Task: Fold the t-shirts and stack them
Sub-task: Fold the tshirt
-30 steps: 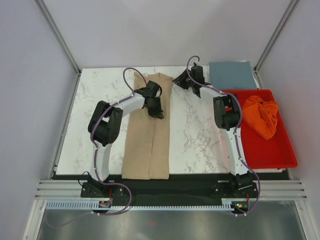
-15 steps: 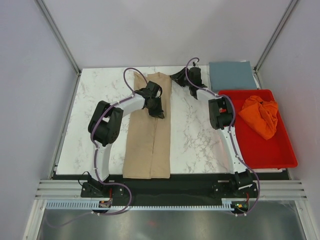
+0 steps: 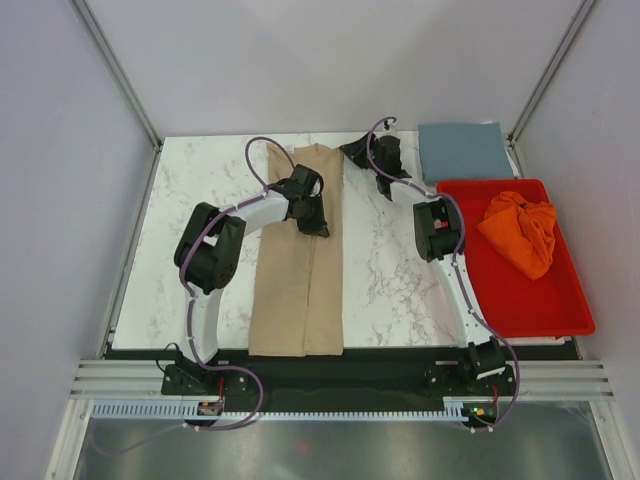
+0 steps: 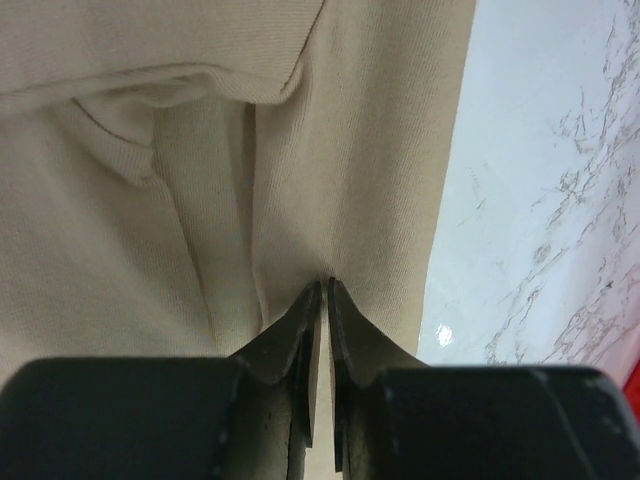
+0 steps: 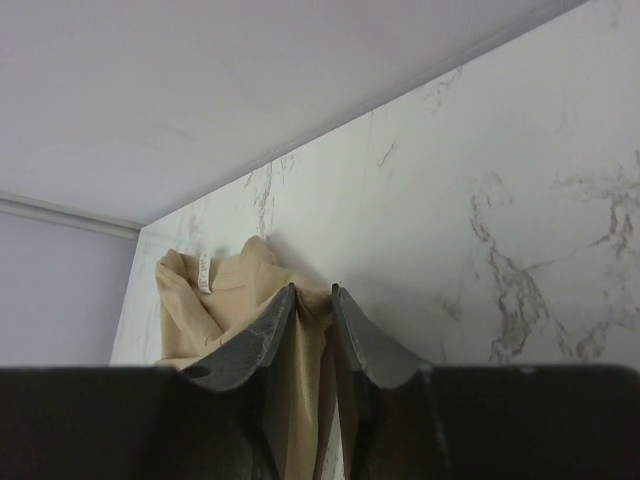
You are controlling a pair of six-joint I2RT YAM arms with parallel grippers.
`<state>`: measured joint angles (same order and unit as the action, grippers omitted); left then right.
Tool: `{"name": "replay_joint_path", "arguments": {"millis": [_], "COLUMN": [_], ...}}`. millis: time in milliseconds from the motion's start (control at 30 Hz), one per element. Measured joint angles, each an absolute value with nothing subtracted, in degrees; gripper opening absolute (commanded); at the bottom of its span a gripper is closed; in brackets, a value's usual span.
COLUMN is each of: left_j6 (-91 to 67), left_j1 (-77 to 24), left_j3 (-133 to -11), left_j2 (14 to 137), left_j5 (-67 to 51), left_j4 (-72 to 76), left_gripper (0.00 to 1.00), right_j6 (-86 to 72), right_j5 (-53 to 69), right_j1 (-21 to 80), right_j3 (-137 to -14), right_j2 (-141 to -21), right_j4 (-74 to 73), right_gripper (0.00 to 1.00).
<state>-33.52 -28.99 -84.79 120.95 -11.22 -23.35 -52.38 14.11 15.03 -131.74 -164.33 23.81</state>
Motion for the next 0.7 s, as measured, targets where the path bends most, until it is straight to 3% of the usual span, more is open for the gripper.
{"name": "replay_joint_path", "arguments": {"millis": [100, 333, 533, 700], "left_j6": [-33.5, -33.2, -32.5, -31.3], "left_j1": [-29.0, -28.9, -27.8, -21.2], "left_j3": [-84.7, -84.8, -83.6, -74.0], "left_j2": [120.9, 120.6, 118.2, 105.9], "left_j5": [-11.3, -13.1, -18.3, -21.6], "left_j4": [-23.1, -23.0, -26.7, -28.4], "left_gripper": [0.16, 0.30, 0.37, 0.38], "right_j6": [-49.5, -42.5, -38.8, -39.2], "right_j5": [14.1, 14.6, 14.2, 14.7], "right_j1": [15.1, 15.0, 14.9, 15.0], "right_j3": [-133.0, -130.9, -117.1, -102.2], "right_j2": [-165.2, -163.6, -151.4, -133.7], "right_j4": [24.9, 25.2, 17.1, 8.0], "right_gripper": [0.37, 0.47, 0.56, 0.58]}}
